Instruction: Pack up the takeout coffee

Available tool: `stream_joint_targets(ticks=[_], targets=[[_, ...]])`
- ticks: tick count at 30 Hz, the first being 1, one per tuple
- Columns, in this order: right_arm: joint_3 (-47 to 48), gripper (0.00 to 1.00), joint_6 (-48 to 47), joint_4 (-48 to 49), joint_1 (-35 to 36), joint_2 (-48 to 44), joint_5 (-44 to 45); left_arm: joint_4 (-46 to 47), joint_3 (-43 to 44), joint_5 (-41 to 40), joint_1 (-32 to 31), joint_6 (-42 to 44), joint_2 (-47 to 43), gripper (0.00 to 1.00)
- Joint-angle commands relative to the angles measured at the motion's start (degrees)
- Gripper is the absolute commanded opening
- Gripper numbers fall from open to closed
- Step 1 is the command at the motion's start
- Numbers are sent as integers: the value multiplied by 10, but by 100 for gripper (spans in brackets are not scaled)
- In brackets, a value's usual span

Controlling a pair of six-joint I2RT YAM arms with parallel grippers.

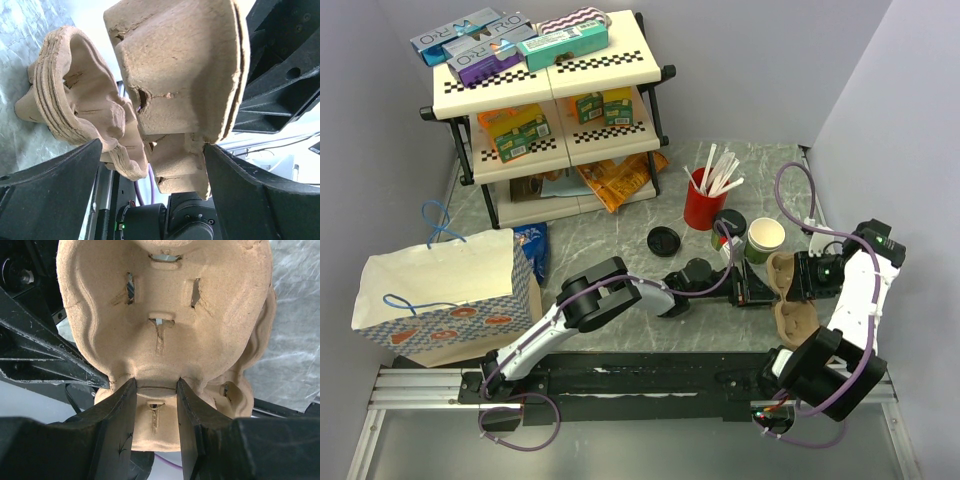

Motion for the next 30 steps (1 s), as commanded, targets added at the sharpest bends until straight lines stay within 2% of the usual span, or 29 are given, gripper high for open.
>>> stream_joint_targets(ticks=[1, 5, 15, 23, 30], targets=[[28, 0, -22, -145, -6, -8, -14, 12, -12, -17, -1, -18, 17, 89], [26, 0, -30, -145, -6, -9, -2, 3, -7, -17, -1, -18, 18, 88], [11, 0, -32, -145, -6, -31, -6, -91, 38, -21, -3, -10, 28, 86], [-6, 0, -45, -145, -6, -77, 40, -253, 76, -54, -5, -16, 31, 80], [-17, 0, -46, -147, -6, -112, 48, -291, 95, -61, -12, -13, 37, 80]])
